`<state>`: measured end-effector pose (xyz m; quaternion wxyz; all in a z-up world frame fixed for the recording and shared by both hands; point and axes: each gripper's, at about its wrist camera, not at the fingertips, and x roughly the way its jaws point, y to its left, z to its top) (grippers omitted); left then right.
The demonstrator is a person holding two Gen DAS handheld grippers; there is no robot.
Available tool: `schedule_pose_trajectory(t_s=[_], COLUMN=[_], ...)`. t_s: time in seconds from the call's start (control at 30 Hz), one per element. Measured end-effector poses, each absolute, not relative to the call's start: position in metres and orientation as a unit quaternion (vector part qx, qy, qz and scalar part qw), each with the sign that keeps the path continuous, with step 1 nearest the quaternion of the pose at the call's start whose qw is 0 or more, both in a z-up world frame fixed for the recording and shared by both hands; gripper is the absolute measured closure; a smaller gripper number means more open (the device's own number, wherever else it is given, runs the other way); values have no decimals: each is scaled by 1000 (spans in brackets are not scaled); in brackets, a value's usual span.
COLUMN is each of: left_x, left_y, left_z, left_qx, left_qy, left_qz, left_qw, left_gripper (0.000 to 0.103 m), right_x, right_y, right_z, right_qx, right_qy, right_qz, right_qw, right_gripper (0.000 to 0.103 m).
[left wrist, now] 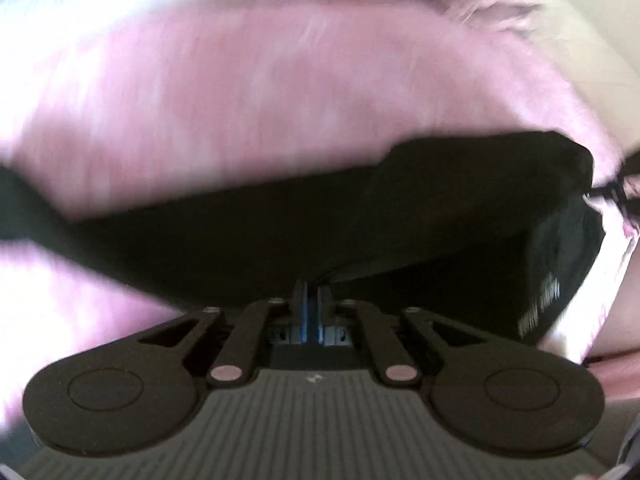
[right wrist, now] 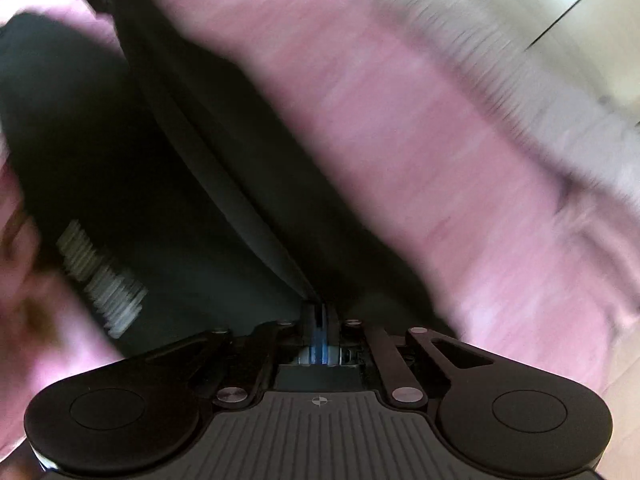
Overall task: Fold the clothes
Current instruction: 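Grasp the pants hems with both grippers and lift them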
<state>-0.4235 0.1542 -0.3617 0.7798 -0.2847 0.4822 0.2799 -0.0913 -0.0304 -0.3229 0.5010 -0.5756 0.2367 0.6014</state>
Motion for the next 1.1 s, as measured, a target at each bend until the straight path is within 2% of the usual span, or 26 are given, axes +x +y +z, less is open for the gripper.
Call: schedule_pose_trajectory(t_s=[0.07,0.13,0.17,0.23,0.27,0.3,0.47,0.63,0.8,1.03,1.07,1.1], left_x=[-431,-437,-442,-451,-456,-461,-482,-491,-501,-503,-504,-504], left_y=[138,128,129,137,144,152,194,223,226,228,229,230], left_z=[-377,-380,-378,-375,-375,-375,-384,-404,-412,-418,-417,-416], left_qx=[-315,-343,-362,-407,-432,-457,-544,-576,-597,-601,-595,-587], left_qy=[502,495,475,428,402,376,270,245,192,170,173,179], left_qz=[296,313,325,357,377,396,470,511,529,532,528,523], left_qw=[749,735,733,724,714,702,640,589,571,572,581,592], left_gripper=[90,71,66,54,52,49,48,45,46,47,52,79], right_x=[-99,-95,-91,-69,-54,-39,29,62,81,101,101,101], right_y=[-46,-54,-57,-58,-59,-59,-63,-79,-92,-99,-98,-97], right_z=[-347,-356,-357,-350,-345,-341,-343,-363,-374,-381,-383,-385], right_qx=[-603,-588,-572,-481,-419,-355,-75,83,155,194,196,192], right_qy=[282,324,344,412,450,484,595,639,631,615,613,610], right_qz=[575,554,545,528,516,501,408,330,304,300,301,303], right_qw=[476,492,508,566,596,623,688,690,697,702,704,706], right_gripper=[103,101,97,85,72,68,66,66,65,63,63,63])
